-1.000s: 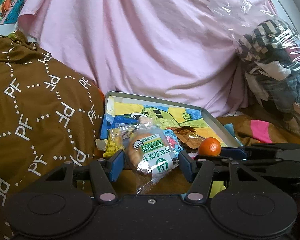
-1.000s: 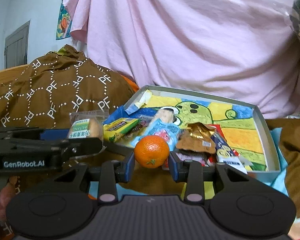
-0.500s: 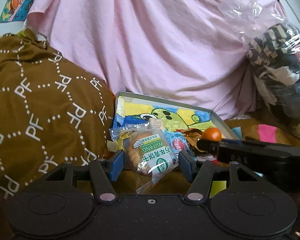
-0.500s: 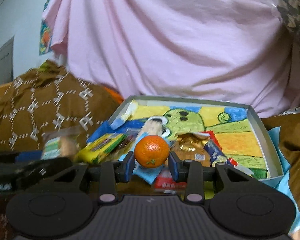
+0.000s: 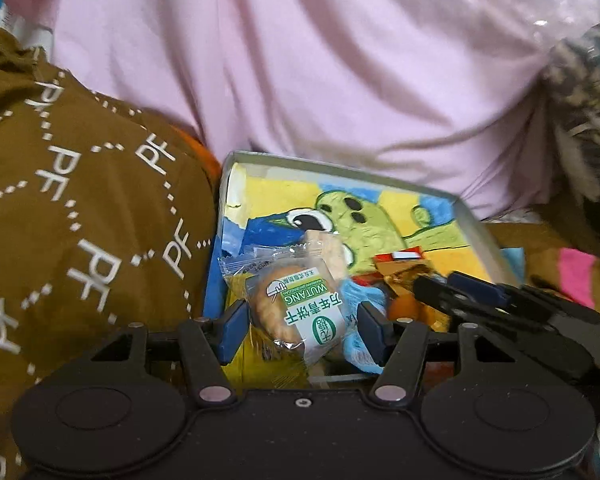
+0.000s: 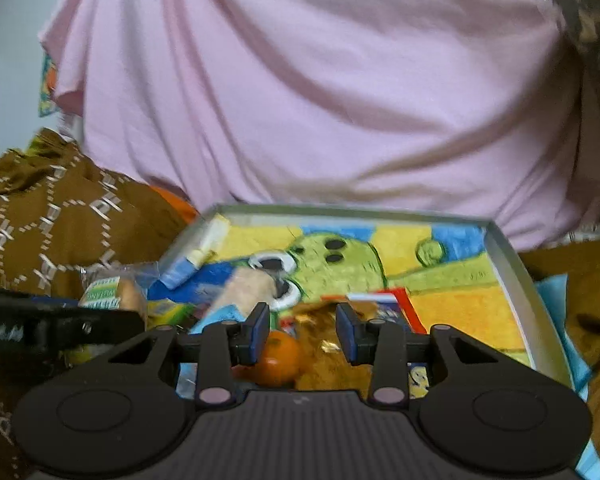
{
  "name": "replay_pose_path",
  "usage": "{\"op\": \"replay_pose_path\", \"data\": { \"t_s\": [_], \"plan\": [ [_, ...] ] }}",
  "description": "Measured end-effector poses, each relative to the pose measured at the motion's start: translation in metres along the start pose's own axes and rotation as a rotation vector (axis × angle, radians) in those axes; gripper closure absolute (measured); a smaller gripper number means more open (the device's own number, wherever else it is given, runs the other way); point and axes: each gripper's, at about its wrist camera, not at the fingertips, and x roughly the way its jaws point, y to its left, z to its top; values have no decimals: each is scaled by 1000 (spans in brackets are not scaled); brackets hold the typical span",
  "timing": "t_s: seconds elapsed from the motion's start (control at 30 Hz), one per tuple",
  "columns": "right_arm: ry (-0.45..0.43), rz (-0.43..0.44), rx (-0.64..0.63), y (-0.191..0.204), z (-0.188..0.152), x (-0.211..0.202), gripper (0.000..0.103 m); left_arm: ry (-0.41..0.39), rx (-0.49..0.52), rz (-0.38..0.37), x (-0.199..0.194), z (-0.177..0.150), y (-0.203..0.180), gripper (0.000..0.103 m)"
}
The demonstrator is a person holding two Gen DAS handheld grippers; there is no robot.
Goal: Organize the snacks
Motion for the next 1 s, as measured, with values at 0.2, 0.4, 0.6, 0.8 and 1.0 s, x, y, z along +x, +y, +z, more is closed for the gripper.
{"op": "replay_pose_path", "data": {
  "t_s": [0.2, 0.4, 0.6, 0.8, 1.0],
  "plan": [
    [-15, -8, -12, -3, 4, 0, 57, 57, 48, 15, 29, 15, -6, 40],
    [-66, -30, 62, -16, 4, -21, 50, 76, -59, 3, 23, 12, 3, 24],
    [-119, -36, 101, -24, 8, -50, 33, 57, -78, 50, 1, 8, -1, 17],
    [-154, -42, 131, -34, 9, -86, 11, -21, -93, 70, -38, 10, -10, 1],
    [-159, -62, 132, -38, 6, -124, 2, -66, -66, 70, -74, -1, -24, 1]
  ]
}}
